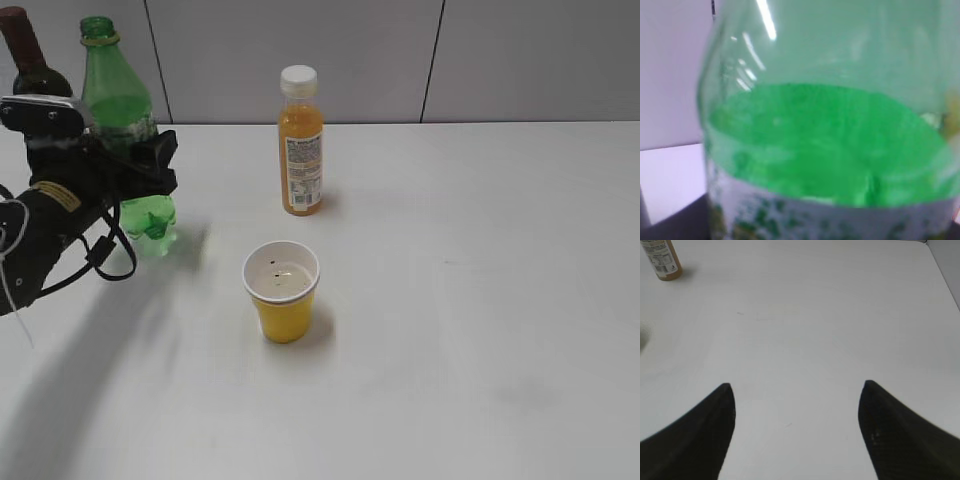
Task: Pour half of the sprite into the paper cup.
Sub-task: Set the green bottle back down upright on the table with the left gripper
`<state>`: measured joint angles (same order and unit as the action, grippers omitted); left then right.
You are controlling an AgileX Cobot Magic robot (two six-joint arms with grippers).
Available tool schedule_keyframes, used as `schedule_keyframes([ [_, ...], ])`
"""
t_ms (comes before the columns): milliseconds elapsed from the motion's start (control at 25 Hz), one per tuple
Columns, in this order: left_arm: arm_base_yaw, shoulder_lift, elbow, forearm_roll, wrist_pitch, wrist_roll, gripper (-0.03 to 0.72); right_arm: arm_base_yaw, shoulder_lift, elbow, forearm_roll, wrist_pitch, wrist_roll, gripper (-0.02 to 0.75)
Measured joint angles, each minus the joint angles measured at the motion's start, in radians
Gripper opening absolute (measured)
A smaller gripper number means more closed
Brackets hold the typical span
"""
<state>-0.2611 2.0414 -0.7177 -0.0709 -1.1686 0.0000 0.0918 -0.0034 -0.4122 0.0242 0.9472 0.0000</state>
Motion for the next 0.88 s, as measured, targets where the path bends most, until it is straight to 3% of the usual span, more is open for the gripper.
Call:
schedule_keyframes([
  [320, 0.000, 0.096, -0.124, 0.000, 0.000, -0.005, 0.477, 0.000, 0.000, 0.000, 0.000, 0.000, 0.000, 0.578],
  [880, 0.000, 0.143, -0.134, -0.002, -0.031, 0.000, 0.477, 0.000, 0.000, 0.000, 0.000, 0.000, 0.000, 0.578],
])
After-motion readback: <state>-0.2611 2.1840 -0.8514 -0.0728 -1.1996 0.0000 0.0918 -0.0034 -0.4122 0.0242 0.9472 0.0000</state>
